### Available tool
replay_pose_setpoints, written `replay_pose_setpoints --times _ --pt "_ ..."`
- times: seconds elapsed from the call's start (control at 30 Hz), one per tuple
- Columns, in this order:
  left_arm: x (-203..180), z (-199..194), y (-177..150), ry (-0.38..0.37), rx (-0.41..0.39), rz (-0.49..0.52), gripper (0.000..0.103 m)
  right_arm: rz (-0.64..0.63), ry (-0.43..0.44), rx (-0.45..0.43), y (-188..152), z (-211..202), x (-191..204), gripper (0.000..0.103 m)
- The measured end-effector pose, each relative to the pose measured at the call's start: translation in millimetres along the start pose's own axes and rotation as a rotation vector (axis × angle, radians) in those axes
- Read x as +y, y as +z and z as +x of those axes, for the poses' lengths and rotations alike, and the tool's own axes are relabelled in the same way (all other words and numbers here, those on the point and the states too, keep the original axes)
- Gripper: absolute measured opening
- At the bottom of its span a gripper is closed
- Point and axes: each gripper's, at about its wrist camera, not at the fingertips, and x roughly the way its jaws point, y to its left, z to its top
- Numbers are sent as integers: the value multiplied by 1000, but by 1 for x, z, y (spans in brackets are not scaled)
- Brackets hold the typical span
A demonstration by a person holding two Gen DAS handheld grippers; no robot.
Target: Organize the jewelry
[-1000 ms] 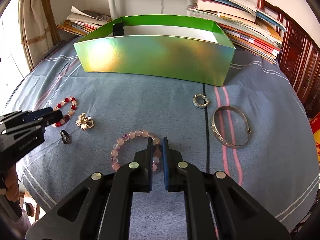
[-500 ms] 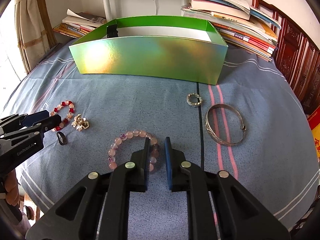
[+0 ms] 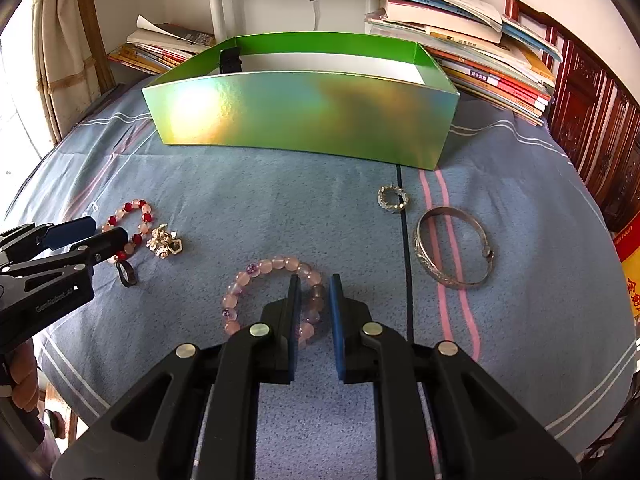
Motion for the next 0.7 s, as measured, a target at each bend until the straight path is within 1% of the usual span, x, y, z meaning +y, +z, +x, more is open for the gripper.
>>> replay_pose_setpoints --times 0.1,0.2,0.23,0.47,0.57,0.7 --pt "0 0 0 2 0 0 53 0 2 0 -1 0 0 17" --pt "0 0 0 4 -1 -1 54 0 2 -3 -1 0 1 25" --pt "1 0 0 4 -1 -2 55 -1 2 -4 -1 0 1 26" --pt "2 1 -1 7 -2 -3 58 -2 -2 -7 -1 0 1 28" --pt "3 1 -1 9 -3 -1 59 0 -8 -10 -1 1 1 32" --pt "4 1 0 10 -3 -3 61 4 -8 -11 -1 1 0 33"
